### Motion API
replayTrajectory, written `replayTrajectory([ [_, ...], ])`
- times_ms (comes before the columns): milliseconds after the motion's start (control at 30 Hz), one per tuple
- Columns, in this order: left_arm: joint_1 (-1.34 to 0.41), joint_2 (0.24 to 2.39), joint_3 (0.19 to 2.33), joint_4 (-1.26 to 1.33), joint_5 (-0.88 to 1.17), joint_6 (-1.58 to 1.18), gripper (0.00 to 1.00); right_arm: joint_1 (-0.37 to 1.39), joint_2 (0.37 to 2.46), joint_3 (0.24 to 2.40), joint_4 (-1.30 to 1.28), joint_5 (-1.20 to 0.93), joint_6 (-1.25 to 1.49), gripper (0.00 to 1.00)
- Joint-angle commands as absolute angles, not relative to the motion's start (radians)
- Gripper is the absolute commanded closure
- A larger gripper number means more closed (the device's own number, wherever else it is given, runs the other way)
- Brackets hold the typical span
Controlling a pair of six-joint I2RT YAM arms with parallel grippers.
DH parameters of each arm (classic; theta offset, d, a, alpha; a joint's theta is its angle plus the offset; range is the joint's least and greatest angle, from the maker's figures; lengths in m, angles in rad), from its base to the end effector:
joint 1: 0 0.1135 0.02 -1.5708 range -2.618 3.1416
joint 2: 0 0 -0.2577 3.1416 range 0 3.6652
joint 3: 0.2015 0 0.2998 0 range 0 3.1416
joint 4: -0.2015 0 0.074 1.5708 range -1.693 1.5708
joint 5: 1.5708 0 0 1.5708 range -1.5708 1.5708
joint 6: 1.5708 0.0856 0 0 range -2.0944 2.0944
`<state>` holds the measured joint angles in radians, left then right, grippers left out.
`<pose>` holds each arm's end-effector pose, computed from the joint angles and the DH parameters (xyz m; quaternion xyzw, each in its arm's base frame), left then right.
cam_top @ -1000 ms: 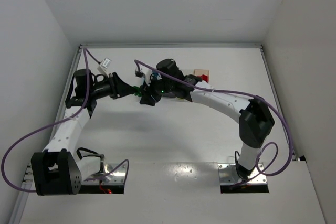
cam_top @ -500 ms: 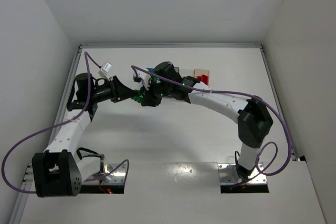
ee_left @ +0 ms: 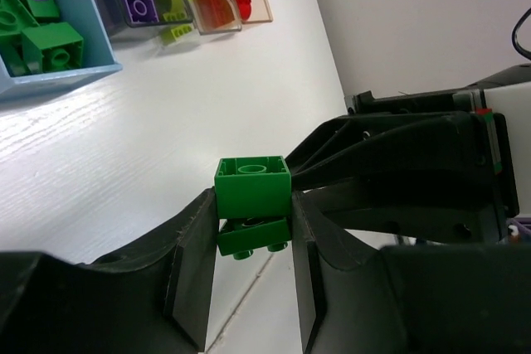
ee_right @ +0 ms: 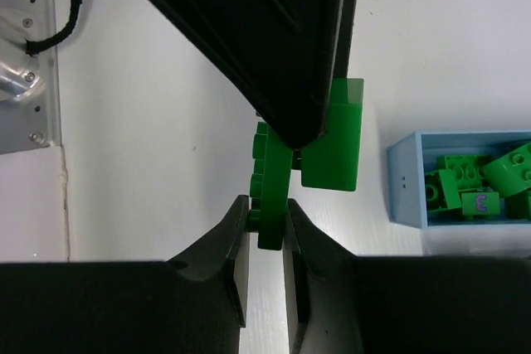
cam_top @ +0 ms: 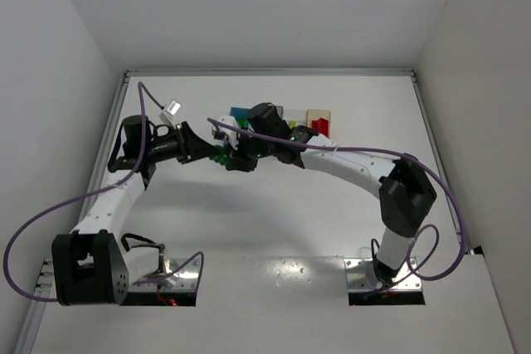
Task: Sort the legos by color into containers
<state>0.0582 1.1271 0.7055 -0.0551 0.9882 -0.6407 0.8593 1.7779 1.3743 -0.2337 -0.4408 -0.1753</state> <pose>0.3132 -0.0534 0.2252 -0.0257 0.7909 -0.5195 0.3224 0.2912 0.3937 0.2154 -0.5165 0.7088 0.3312 0.3482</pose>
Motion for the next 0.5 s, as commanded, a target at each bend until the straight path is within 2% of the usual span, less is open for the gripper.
replayTrajectory([
  [0,0.078,1.172,0.781,0.023,0.977,-0.643,0.97,0.891,1.717,1.335,-0.278,-0.482,-0.232,1.0],
  [200,0.078,1.216,0.816,0.118,1.014,-0.704,0.92,0.9,1.695,1.287,-0.278,-0.482,-0.242,1.0],
  [467,0.078,1.195,0.787,0.109,1.06,-0.684,0.85,0.9,1.704,1.276,-0.278,-0.472,-0.242,1.0],
])
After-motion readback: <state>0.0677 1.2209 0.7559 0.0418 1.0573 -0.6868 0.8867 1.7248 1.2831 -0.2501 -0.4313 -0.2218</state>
